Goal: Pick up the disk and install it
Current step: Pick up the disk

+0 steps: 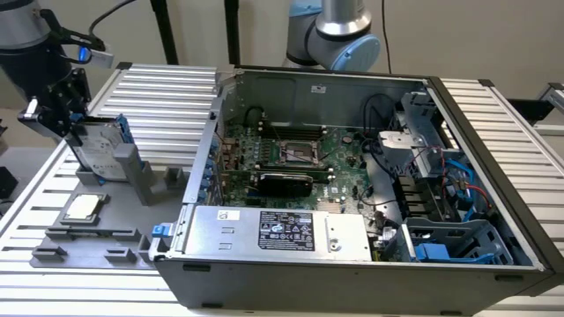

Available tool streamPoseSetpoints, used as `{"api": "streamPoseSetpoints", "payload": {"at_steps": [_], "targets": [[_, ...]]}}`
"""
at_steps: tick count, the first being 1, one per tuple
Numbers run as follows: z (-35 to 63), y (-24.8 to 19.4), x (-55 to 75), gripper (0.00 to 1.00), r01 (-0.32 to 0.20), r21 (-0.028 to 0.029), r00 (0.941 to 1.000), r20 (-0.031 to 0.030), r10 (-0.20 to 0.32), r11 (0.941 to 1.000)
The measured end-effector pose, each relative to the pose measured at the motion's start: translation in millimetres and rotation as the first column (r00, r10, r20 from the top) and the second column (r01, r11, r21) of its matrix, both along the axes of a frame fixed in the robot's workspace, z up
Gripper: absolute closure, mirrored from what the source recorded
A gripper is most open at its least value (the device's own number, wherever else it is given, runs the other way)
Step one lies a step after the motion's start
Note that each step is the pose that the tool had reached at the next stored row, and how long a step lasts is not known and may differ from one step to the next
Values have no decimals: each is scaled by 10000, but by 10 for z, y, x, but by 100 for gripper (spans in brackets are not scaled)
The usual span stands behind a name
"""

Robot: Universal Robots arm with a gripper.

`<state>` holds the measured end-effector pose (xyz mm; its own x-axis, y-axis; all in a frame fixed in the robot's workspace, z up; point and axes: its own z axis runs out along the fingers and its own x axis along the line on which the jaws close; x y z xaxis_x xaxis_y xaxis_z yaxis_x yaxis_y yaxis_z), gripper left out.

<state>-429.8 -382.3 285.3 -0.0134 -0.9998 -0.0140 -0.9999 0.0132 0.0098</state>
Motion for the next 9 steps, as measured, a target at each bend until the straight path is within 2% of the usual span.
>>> {"api": "streamPoseSetpoints", "payload": {"at_steps": [4, 9], "targets": [[-3, 1, 0, 0, 0, 3, 10000, 6, 0, 10000], [-2, 30, 0, 0, 1, 2, 10000, 4, -1, 10000]]}}
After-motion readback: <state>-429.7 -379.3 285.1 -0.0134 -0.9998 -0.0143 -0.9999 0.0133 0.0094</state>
